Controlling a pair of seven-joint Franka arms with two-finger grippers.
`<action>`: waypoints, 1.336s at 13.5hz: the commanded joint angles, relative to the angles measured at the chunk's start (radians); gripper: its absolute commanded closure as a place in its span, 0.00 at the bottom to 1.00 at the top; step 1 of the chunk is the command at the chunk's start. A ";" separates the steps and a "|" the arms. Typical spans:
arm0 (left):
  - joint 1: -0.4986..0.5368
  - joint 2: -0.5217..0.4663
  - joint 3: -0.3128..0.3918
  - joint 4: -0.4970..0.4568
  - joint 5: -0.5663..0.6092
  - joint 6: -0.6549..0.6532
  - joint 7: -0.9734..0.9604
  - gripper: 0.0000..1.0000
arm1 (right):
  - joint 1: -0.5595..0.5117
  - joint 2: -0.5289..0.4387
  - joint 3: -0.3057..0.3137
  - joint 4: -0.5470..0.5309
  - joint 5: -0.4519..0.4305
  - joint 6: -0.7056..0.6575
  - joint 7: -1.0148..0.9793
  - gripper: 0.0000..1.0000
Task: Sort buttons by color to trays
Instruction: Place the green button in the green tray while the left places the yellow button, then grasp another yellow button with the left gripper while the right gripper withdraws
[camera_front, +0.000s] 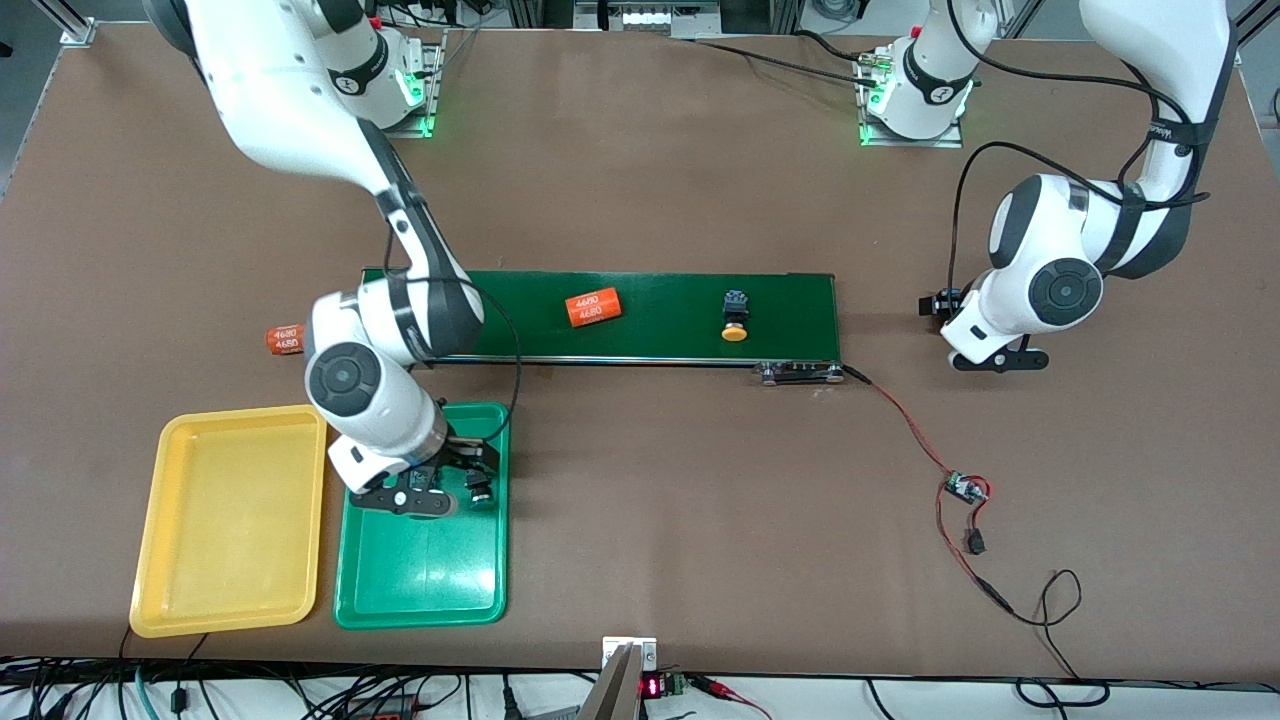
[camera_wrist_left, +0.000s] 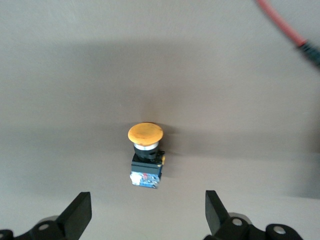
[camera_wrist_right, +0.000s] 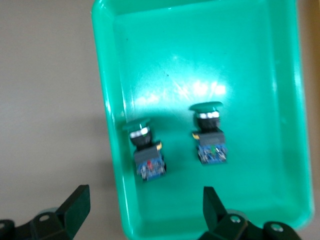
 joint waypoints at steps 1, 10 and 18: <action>0.005 -0.014 0.024 -0.128 0.017 0.168 0.064 0.00 | -0.003 -0.074 0.003 -0.020 -0.011 -0.092 -0.013 0.00; 0.014 0.011 0.047 -0.276 0.015 0.433 0.089 0.41 | -0.017 -0.179 -0.024 -0.025 -0.046 -0.254 -0.030 0.00; -0.003 -0.046 0.023 -0.094 0.002 0.127 0.073 0.78 | -0.042 -0.225 -0.024 -0.026 -0.046 -0.324 -0.077 0.00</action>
